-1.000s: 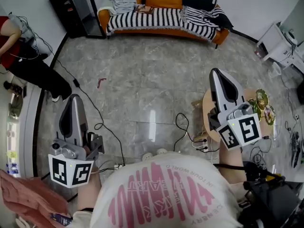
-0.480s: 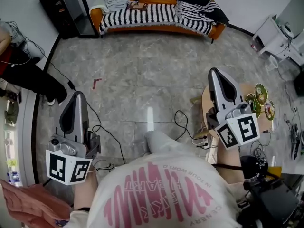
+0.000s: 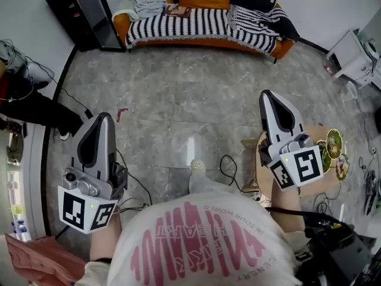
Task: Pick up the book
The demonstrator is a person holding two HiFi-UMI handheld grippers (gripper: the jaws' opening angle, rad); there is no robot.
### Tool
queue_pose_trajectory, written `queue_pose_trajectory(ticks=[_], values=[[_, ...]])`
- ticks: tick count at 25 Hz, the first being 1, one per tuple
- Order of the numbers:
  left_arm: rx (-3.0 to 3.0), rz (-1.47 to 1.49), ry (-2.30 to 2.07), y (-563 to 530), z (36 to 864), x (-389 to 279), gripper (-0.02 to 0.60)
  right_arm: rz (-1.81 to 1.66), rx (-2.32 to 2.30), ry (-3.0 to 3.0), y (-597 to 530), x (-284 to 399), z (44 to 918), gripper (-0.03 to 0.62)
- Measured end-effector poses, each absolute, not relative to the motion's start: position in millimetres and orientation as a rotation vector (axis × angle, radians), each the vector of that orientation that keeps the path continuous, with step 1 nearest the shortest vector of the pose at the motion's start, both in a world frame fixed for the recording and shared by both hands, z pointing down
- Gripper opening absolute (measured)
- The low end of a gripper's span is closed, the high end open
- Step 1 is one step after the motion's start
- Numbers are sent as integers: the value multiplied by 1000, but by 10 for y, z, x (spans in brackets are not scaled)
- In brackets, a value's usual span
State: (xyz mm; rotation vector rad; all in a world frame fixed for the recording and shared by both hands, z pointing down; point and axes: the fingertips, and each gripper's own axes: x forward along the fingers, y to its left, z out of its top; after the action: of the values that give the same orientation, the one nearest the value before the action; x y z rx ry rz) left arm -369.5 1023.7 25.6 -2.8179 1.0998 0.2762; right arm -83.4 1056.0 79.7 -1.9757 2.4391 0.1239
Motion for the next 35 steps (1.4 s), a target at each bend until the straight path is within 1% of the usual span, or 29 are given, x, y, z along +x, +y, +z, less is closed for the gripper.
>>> queue_pose_trajectory(ticks=[10,19,30,35], values=[[-2796,265,1198,9247,254,-3186,6,139,-1920,2506,9423,-257,739,6],[-2764,206,1224,8869,287,-2786,6,116,-1892,2515,8985,139,804,6],[-2739,214,1230,8544,223,-2722,6,39,-1881,2503,8687,280,904,6],[-2694,226,1224,8350,193,-2805,6,26,-1893,2498,8526,239,958,6]])
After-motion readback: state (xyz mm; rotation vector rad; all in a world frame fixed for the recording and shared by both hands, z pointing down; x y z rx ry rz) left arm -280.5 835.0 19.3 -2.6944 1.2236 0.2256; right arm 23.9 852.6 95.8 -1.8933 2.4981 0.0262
